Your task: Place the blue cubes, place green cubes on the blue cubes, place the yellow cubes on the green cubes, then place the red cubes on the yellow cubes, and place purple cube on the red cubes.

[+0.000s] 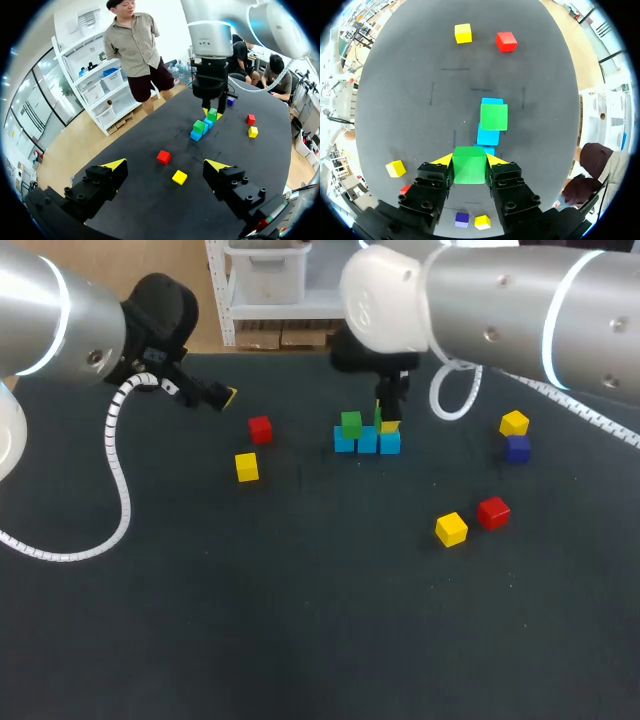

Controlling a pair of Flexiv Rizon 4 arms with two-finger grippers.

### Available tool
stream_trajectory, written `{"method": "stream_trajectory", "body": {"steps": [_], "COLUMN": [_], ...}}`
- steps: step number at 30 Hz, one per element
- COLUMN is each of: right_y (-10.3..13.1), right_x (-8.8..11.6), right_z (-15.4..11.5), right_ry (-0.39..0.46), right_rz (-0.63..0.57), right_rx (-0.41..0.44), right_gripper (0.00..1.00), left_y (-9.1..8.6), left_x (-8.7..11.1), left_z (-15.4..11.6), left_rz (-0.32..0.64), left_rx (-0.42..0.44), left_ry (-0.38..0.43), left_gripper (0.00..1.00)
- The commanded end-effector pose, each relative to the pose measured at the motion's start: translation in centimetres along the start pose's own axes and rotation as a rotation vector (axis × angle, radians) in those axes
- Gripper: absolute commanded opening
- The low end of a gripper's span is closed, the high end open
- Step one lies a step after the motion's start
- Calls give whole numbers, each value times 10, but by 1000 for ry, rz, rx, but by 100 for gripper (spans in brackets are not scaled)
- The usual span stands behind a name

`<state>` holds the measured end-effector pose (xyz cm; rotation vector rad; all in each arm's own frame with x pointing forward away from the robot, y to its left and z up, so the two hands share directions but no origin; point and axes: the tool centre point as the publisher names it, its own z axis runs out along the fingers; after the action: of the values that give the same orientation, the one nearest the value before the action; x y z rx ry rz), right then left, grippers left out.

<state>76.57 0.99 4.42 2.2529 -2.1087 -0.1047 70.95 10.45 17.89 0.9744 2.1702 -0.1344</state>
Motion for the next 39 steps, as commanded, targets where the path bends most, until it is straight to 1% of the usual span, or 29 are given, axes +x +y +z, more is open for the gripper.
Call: {"method": "stream_trajectory", "body": {"steps": [1,15,39], "right_y": [-7,1,-7], "right_x": [-3,4,0], "right_z": [3,10,21], "right_ry": [7,12,14], "right_rz": [3,39,22], "right_rx": [-75,-96,-96], "right_gripper": [0,0,0], "left_y": [1,1,1], "left_x": [0,0,0], "left_z": [1,1,1], "left_rz": [1,1,1], "left_rx": [2,2,2], "left_ry": [-1,-1,-1], "left_gripper": [100,100,100]}}
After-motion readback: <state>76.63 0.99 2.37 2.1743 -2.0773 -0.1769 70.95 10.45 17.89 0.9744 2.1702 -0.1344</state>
